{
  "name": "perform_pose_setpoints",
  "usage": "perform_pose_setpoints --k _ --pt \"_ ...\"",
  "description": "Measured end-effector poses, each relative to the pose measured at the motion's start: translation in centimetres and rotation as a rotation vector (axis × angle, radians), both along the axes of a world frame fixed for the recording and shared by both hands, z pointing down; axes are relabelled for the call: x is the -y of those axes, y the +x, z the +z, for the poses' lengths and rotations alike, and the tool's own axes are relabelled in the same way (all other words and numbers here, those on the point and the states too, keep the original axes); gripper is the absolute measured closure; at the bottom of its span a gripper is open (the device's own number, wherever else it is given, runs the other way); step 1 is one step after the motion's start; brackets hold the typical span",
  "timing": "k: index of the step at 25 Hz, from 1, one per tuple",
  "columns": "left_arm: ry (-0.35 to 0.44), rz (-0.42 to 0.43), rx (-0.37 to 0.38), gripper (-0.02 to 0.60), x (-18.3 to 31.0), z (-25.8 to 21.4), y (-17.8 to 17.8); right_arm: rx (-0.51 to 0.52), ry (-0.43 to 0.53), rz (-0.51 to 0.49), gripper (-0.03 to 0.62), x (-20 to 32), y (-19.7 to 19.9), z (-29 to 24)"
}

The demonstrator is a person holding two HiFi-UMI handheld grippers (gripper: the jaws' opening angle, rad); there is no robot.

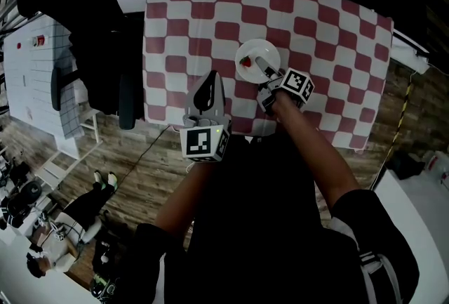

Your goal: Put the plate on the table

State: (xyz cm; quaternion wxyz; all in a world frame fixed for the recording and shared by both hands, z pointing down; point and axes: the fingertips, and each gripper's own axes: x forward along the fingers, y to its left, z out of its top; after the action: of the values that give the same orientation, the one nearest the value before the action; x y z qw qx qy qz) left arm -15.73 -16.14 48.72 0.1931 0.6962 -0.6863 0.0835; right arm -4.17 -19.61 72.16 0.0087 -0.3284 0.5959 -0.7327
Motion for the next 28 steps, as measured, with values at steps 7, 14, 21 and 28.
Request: perform_pose_setpoints --k 7,14,21,28 --pt "-0.006 0.015 0.007 0.573 -0.7 -0.1 0.1 -0.101 0.030 -0.087 0.317 -0.7 -0.1 -0.7" --pt "0.014 0.031 -0.001 0.573 -1.3 -1.0 -0.1 -0.231 0.079 -0.165 0.198 -1.5 0.0 -1.2" --pt "0.029 0.033 0.004 0.573 -2.4 -2.2 -0.8 -0.351 0.128 -0.182 0.110 -2.1 2.3 -1.4" --pt "0.058 0.061 -0.008 0.573 -4.2 -3.2 -1.2 -0.382 0.157 -0.078 0.102 -2.1 5.8 -2.5"
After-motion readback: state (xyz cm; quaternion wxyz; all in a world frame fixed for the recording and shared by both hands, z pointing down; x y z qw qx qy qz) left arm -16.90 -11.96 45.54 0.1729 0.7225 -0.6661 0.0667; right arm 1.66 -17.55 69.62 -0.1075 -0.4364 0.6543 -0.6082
